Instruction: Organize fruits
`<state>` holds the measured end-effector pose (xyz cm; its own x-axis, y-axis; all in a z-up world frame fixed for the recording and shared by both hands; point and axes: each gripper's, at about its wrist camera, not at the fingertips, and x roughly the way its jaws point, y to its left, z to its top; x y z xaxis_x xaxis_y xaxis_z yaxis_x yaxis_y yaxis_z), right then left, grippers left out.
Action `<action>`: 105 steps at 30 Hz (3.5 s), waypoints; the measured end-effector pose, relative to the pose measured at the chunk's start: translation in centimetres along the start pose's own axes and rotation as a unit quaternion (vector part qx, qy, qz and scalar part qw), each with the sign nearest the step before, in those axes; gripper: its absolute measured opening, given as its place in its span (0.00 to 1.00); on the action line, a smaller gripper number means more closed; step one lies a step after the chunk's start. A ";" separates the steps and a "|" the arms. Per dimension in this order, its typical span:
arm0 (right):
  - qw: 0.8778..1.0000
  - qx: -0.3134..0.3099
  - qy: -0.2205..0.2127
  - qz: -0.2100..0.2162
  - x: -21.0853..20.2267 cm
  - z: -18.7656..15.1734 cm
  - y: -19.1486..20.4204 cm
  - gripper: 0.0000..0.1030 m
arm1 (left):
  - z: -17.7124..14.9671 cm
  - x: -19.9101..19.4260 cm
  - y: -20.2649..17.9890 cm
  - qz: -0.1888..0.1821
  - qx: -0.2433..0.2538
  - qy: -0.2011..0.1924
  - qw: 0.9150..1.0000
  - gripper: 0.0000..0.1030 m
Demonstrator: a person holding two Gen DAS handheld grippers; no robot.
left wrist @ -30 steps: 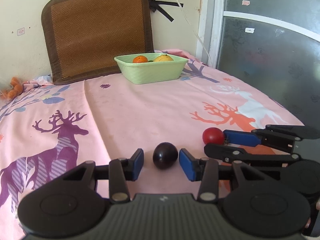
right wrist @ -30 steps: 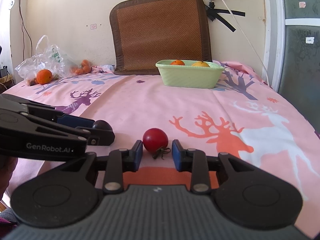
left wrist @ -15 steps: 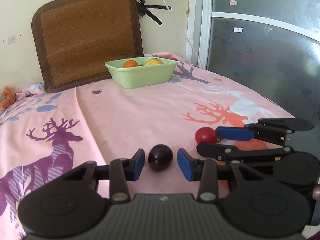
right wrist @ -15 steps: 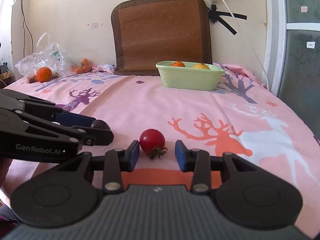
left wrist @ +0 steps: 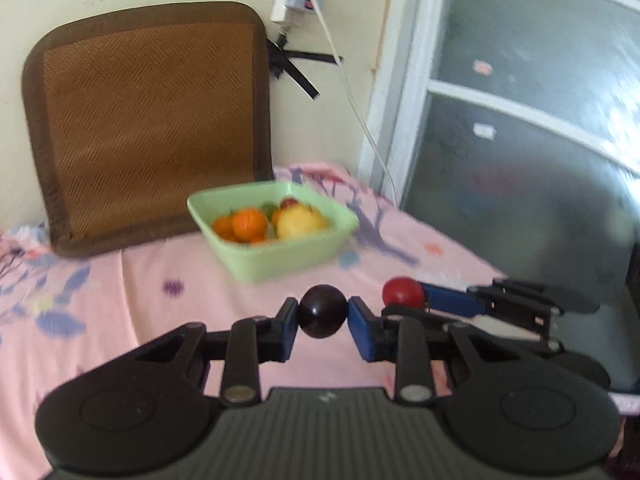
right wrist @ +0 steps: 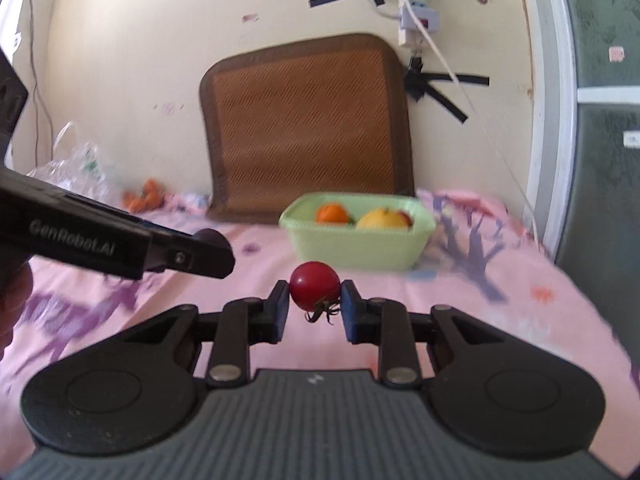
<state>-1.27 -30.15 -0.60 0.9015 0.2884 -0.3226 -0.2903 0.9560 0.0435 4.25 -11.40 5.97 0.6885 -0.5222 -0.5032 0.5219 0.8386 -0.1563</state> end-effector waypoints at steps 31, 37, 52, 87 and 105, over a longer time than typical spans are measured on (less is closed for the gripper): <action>0.998 0.068 -0.009 -0.013 6.6 3.3 -2.0 0.31 | 7.1 4.2 6.4 0.086 -0.076 0.002 0.993 0.42; 0.980 0.195 0.021 -0.018 1.1 0.1 -1.3 0.47 | 1.6 -2.3 1.3 0.156 -0.026 -0.009 0.987 0.61; 0.971 0.231 0.053 -0.029 -7.5 -3.0 3.2 0.55 | -7.2 -11.4 -4.6 0.225 -0.040 -0.014 0.973 1.00; 0.977 0.206 0.051 -0.007 -12.1 -3.9 7.2 0.59 | -11.3 -16.7 -8.1 0.302 -0.047 -0.026 0.952 1.00; 0.977 0.209 0.052 -0.003 -12.1 -4.0 7.4 0.60 | -11.4 -17.2 -8.0 0.321 -0.046 -0.036 0.945 1.00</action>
<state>-15.60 -26.83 -0.16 0.8590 0.2972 -0.4169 -0.1100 0.9024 0.4167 -17.53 -7.32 6.20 0.8824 0.0923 -0.4613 -0.0591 0.9945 0.0861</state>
